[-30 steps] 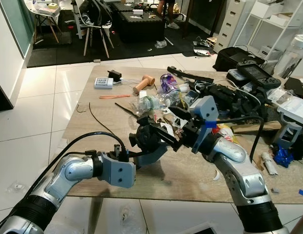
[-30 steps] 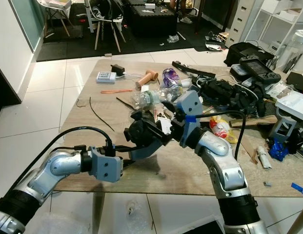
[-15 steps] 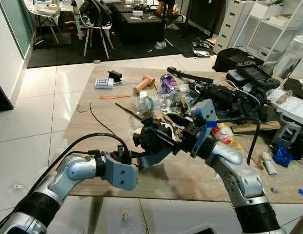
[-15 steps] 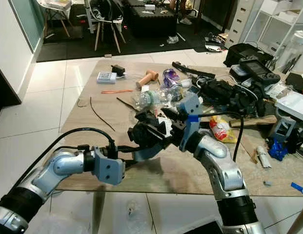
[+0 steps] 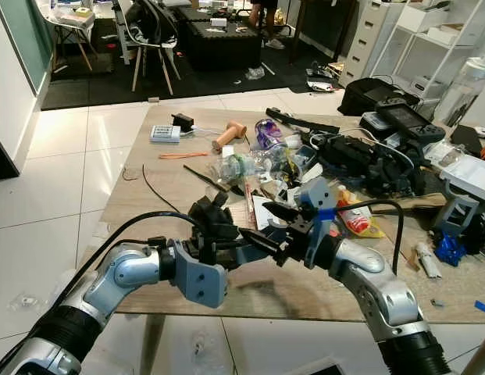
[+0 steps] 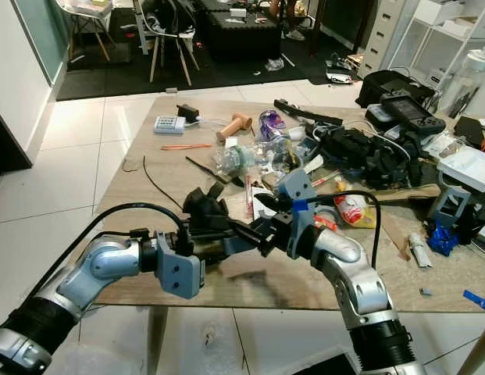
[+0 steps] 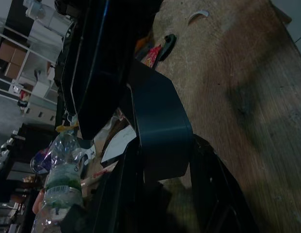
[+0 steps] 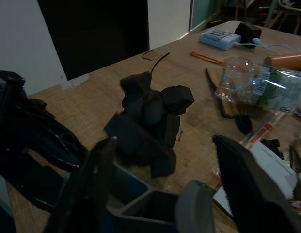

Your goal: Picking trash to rubbish bin

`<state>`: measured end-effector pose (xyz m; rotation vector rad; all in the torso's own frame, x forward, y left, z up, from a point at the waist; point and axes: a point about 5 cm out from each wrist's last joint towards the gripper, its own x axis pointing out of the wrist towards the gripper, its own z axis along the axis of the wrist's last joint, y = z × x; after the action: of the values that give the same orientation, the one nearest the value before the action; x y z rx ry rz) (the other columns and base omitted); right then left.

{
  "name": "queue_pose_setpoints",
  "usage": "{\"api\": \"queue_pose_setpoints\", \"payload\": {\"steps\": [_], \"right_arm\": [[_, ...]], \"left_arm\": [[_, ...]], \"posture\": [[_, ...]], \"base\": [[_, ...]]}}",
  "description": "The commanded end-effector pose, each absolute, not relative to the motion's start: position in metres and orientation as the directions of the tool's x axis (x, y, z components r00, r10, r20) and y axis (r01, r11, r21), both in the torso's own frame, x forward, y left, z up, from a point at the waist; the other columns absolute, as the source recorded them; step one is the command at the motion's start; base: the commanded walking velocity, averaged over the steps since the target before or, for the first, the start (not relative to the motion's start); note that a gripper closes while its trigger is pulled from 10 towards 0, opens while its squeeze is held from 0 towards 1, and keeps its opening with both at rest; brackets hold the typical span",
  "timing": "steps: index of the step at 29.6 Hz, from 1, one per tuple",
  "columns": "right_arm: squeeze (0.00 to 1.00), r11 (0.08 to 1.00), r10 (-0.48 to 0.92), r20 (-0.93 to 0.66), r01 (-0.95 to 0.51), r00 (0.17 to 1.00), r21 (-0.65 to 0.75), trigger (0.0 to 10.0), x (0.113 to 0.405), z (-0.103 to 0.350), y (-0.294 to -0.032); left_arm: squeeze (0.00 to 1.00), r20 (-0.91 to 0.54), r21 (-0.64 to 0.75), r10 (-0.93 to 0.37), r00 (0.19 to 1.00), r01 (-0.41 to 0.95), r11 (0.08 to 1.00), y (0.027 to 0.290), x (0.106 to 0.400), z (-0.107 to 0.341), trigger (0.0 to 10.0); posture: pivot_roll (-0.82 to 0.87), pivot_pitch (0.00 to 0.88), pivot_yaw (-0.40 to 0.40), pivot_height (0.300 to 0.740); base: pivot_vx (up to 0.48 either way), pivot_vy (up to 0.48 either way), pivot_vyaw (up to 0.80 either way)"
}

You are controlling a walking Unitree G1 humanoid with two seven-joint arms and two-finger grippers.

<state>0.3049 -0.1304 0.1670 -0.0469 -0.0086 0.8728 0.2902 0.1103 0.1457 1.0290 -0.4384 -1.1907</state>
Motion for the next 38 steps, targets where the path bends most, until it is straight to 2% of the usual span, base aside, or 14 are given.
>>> {"api": "queue_pose_setpoints", "payload": {"steps": [1,3,4,6,9,12,17,21,24,28,34,35,36,38], "right_arm": [[0.00,0.622,0.782,-0.032,-0.782,0.623,-0.022,0.0,0.302,0.160,-0.127],[0.00,0.635,0.771,-0.016,-0.771,0.636,-0.034,0.4,0.304,0.162,-0.128],[0.00,0.650,0.760,0.018,-0.760,0.649,-0.027,10.0,0.305,0.167,-0.129],[0.00,0.659,0.752,0.042,-0.752,0.658,-0.019,10.0,0.306,0.170,-0.129],[0.00,0.717,0.659,0.257,-0.694,0.706,0.068,10.0,0.313,0.198,-0.137],[0.00,0.736,0.618,0.329,-0.673,0.714,0.075,10.0,0.313,0.210,-0.141],[0.00,0.766,0.586,0.365,-0.641,0.724,0.043,10.0,0.314,0.217,-0.145],[0.00,0.811,0.503,0.429,-0.581,0.751,0.066,10.0,0.316,0.226,-0.154],[0.00,0.810,0.504,0.419,-0.582,0.755,0.075,10.0,0.315,0.226,-0.155],[0.00,0.865,0.487,0.296,-0.501,0.822,-0.034,10.0,0.313,0.211,-0.159],[0.00,0.945,0.326,0.224,-0.323,0.918,-0.051,10.0,0.316,0.186,-0.173],[0.13,0.947,0.319,0.223,-0.317,0.921,-0.044,10.0,0.315,0.185,-0.174],[1.00,0.955,0.294,0.217,-0.297,0.931,-0.017,10.0,0.315,0.181,-0.175],[1.00,0.956,0.288,0.207,-0.293,0.935,-0.005,10.0,0.315,0.178,-0.175]], "left_arm": [[0.00,-0.183,0.854,-0.927,0.327,0.520,0.015,0.101,0.288,0.152,0.0],[0.00,-0.171,0.854,-0.928,0.330,0.520,0.028,0.102,0.289,0.152,0.0],[0.00,-0.130,0.842,-0.930,0.345,0.534,0.080,0.102,0.290,0.155,0.0],[0.00,-0.100,0.830,-0.929,0.355,0.544,0.119,0.102,0.292,0.157,0.0],[0.00,-0.048,0.755,-0.911,0.409,0.612,0.234,0.104,0.297,0.157,0.0],[0.00,-0.039,0.731,-0.901,0.431,0.627,0.268,0.104,0.300,0.156,0.0],[0.00,-0.034,0.714,-0.904,0.427,0.643,0.277,0.102,0.299,0.156,0.0],[0.00,-0.106,0.710,-0.909,0.404,0.671,0.215,0.102,0.296,0.147,0.0],[0.00,-0.139,0.675,-0.867,0.479,0.686,0.271,0.109,0.303,0.142,0.0],[0.00,-0.188,0.563,-0.740,0.645,0.689,0.457,0.127,0.319,0.132,0.0],[0.00,-0.022,0.340,-0.706,0.708,0.669,0.661,0.126,0.319,0.147,0.0],[0.00,-0.007,0.320,-0.704,0.710,0.669,0.671,0.125,0.318,0.149,0.0],[0.00,0.080,0.219,-0.706,0.704,0.678,0.702,0.118,0.314,0.157,0.0],[0.00,0.116,0.179,-0.707,0.698,0.686,0.706,0.115,0.312,0.161,0.0]], "posture": [[-0.09,0.039,-0.047,0.740],[-0.09,0.038,-0.047,0.740],[-0.09,0.041,-0.046,0.740],[-0.09,0.041,-0.046,0.740],[-0.09,0.046,-0.048,0.740],[-0.09,0.049,-0.048,0.740],[-0.09,0.051,-0.047,0.740],[-0.09,0.053,-0.047,0.740],[-0.10,0.057,-0.048,0.740],[-0.10,0.063,-0.048,0.740],[-0.10,0.069,-0.047,0.740],[-0.10,0.069,-0.047,0.740],[-0.10,0.073,-0.046,0.740],[-0.10,0.074,-0.048,0.740]], "base": [[0.000,0.000,0.00],[0.000,0.000,0.00],[0.000,0.000,0.00],[0.000,0.000,0.00],[0.000,0.000,0.00],[0.000,0.000,0.00],[0.000,0.000,0.00],[0.000,0.000,0.00],[0.000,0.000,0.00],[0.000,0.000,0.00],[0.000,0.000,0.00],[0.000,0.000,0.00],[0.000,0.000,0.00],[0.000,0.000,0.00]]}}
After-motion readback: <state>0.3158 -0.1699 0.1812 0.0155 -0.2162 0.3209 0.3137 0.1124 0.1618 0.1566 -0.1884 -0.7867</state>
